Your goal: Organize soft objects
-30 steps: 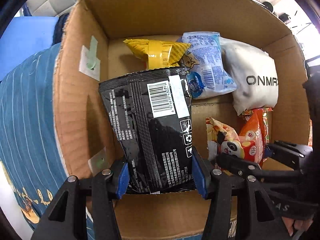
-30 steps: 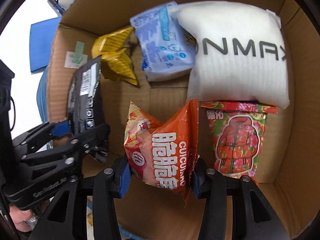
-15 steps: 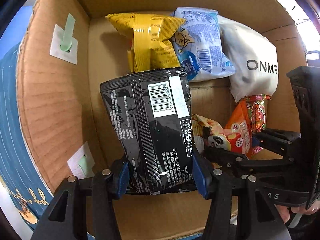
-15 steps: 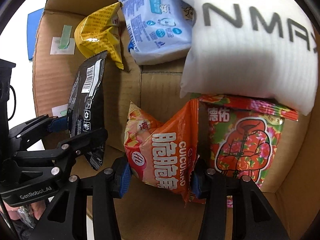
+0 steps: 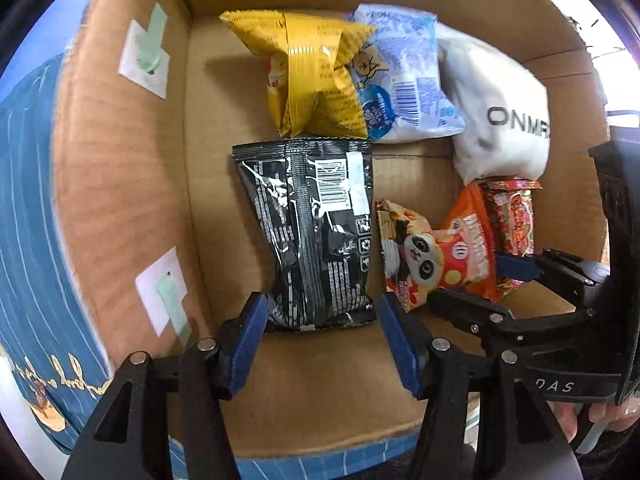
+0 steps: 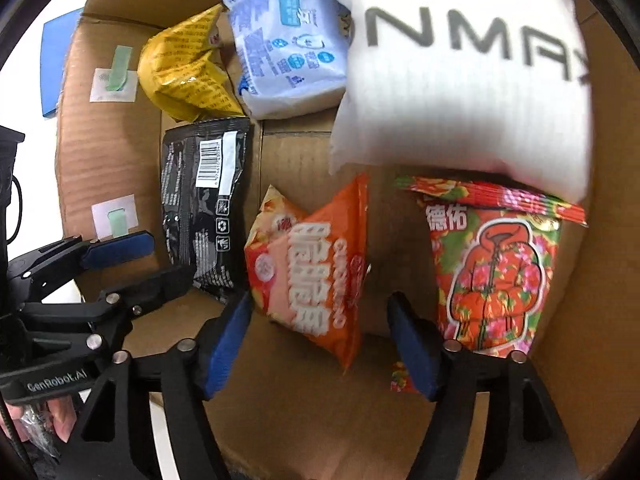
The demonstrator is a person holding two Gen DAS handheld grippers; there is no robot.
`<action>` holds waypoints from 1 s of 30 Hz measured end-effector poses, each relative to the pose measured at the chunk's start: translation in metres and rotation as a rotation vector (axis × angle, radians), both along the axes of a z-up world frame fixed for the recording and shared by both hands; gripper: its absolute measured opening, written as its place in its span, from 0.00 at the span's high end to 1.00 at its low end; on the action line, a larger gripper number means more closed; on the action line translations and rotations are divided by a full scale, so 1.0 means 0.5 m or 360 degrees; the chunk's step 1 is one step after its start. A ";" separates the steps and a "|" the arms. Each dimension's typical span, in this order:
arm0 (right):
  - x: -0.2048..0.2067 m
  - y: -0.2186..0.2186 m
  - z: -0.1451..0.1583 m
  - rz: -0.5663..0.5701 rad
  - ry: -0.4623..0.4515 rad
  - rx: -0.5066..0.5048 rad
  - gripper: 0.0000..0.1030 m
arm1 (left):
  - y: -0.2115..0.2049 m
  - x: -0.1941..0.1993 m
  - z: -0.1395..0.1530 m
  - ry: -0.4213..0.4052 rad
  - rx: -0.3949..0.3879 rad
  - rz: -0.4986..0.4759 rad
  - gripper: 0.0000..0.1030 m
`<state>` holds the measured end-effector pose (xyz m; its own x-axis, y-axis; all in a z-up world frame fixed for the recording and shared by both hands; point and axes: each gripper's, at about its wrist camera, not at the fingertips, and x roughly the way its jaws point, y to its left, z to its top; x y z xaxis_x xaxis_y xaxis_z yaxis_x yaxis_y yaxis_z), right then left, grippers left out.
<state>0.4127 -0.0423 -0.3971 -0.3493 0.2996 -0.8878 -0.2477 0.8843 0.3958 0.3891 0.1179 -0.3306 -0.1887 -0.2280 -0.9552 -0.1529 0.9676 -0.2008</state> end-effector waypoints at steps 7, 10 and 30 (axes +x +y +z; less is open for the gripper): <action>-0.027 -0.003 0.066 0.0004 -0.0136 -0.0050 0.26 | -0.018 -0.027 0.073 -0.0173 0.0111 0.0036 0.46; -0.032 -0.011 0.100 -0.0007 -0.0252 -0.0119 0.26 | -0.028 -0.035 0.105 -0.0259 0.0188 0.0047 0.45; -0.065 -0.075 0.272 -0.0122 -0.0767 -0.0395 0.03 | -0.048 -0.101 0.262 -0.0648 0.0385 0.0176 0.05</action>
